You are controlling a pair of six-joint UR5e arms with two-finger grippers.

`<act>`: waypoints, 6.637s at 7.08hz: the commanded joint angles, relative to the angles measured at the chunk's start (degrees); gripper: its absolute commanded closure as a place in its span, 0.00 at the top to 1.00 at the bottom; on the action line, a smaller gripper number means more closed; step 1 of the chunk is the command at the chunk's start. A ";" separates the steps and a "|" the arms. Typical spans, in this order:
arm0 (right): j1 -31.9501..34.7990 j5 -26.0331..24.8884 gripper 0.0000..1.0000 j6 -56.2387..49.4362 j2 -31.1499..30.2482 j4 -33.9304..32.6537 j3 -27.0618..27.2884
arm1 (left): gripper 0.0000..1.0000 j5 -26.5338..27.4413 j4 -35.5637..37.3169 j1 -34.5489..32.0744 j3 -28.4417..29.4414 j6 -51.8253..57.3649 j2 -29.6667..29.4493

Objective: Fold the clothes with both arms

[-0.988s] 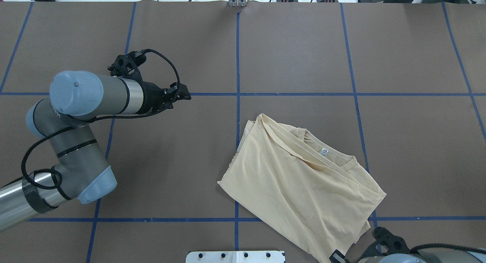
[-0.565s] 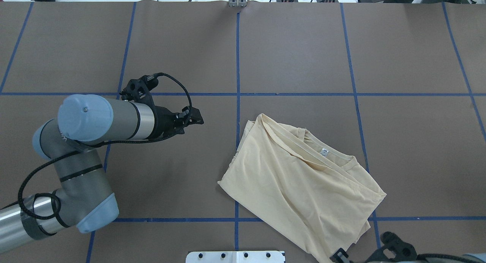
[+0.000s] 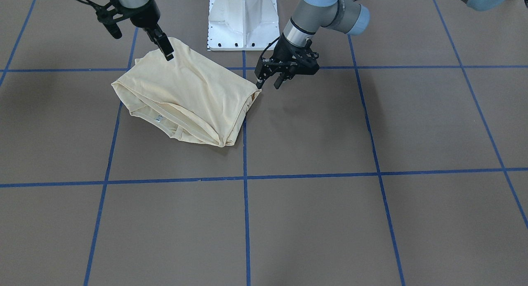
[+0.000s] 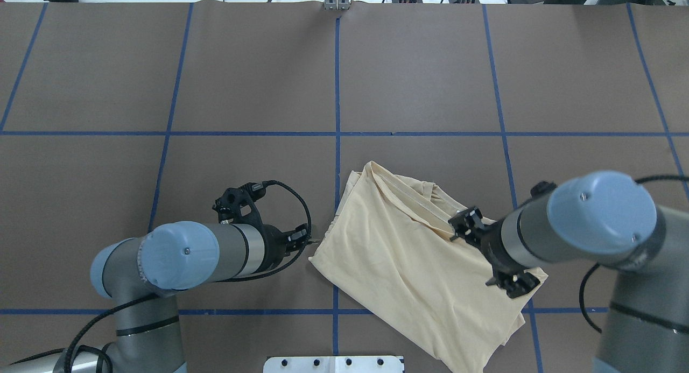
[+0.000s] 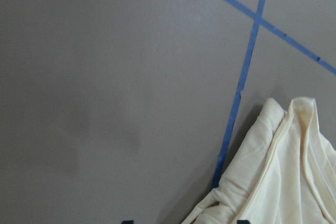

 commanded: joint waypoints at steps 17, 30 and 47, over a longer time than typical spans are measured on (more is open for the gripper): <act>10.66 5.53 1.00 -11.09 7.60 -0.07 -9.10 | 0.04 2.59 -18.41 -20.49 37.51 22.03 -18.09; -14.39 -18.46 0.92 12.73 14.14 0.63 -19.56 | 0.71 -7.96 -12.38 -24.38 17.49 25.57 -7.16; -16.23 -17.58 0.00 13.08 11.15 -0.16 -15.44 | 0.71 -7.79 -12.29 -24.38 17.49 24.60 -7.16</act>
